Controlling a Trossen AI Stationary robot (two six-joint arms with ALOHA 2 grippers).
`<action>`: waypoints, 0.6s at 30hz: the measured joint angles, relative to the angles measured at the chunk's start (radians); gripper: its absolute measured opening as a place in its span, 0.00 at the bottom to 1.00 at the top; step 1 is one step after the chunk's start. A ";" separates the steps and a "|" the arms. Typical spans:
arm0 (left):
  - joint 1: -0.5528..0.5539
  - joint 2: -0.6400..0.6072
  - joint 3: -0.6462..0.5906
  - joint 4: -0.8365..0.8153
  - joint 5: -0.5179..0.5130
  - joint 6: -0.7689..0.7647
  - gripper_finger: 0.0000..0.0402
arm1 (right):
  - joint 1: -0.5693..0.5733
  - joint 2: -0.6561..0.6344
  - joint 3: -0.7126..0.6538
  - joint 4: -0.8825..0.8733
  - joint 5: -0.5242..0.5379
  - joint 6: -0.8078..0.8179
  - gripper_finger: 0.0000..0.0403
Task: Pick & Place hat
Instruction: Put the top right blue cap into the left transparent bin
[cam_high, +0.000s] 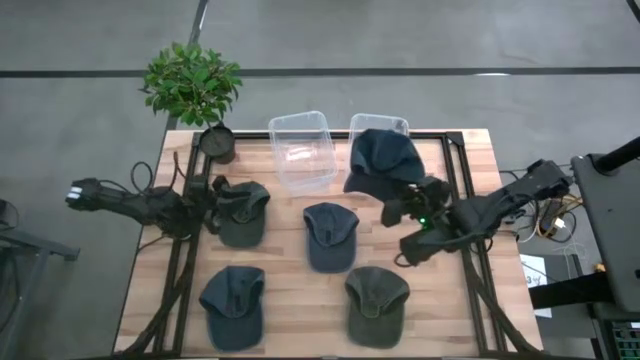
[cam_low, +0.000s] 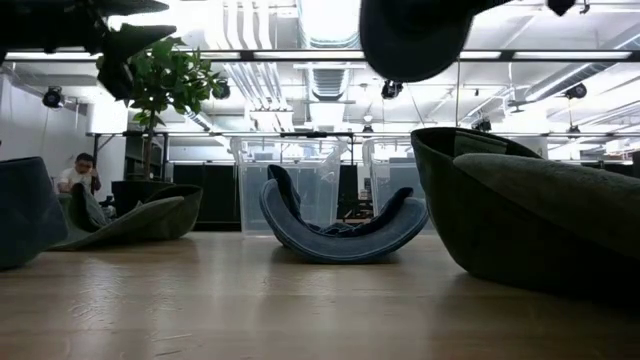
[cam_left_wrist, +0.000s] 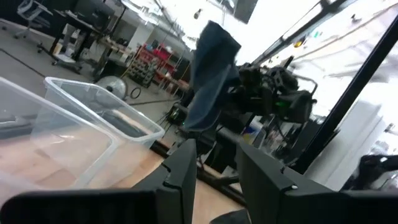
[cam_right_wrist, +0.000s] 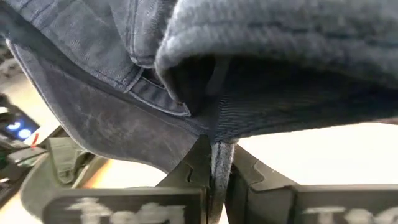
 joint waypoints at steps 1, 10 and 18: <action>0.000 0.035 0.020 0.000 0.000 0.010 0.27 | -0.008 0.016 0.010 0.018 0.000 -0.024 0.03; 0.000 0.314 0.193 0.000 -0.003 0.113 0.27 | -0.073 0.142 0.126 0.180 0.004 -0.333 0.03; 0.000 0.508 0.302 -0.003 -0.004 0.125 0.27 | -0.093 0.220 0.194 0.192 0.003 -0.419 0.03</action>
